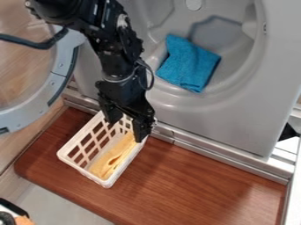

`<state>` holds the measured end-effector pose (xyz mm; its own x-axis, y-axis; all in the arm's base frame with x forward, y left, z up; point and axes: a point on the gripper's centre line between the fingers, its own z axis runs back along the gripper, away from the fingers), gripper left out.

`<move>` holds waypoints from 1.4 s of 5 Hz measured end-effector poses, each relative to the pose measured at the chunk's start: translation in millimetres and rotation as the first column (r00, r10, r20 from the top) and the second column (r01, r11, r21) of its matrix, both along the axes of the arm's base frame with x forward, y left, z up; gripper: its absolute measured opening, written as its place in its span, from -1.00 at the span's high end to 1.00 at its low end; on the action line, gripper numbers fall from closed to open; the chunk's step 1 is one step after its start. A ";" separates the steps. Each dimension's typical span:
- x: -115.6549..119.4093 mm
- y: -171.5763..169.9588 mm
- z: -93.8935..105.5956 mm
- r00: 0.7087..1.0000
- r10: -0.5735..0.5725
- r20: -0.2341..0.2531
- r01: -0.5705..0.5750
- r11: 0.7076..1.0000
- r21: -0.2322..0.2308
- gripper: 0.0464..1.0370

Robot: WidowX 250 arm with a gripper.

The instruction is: Move the blue rag on the wooden platform

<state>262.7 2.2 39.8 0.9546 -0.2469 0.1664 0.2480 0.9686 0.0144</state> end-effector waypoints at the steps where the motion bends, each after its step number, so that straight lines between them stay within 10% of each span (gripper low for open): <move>1: -1.5 -1.7 -5.0 1.000 -0.005 -0.017 0.005 1.000 -0.010 -0.93; 2: 11.7 -7.7 -8.0 0.998 -0.065 0.017 0.066 0.995 -0.079 -0.93; 4: 84.8 -14.3 -6.8 0.992 0.060 0.109 -0.057 0.998 -0.031 -0.93; 5: 117.7 -26.2 13.0 0.970 0.119 0.213 -0.105 0.991 -0.080 -0.93; 7: 125.9 -30.7 74.2 0.948 0.219 0.229 -0.159 0.954 -0.255 -0.93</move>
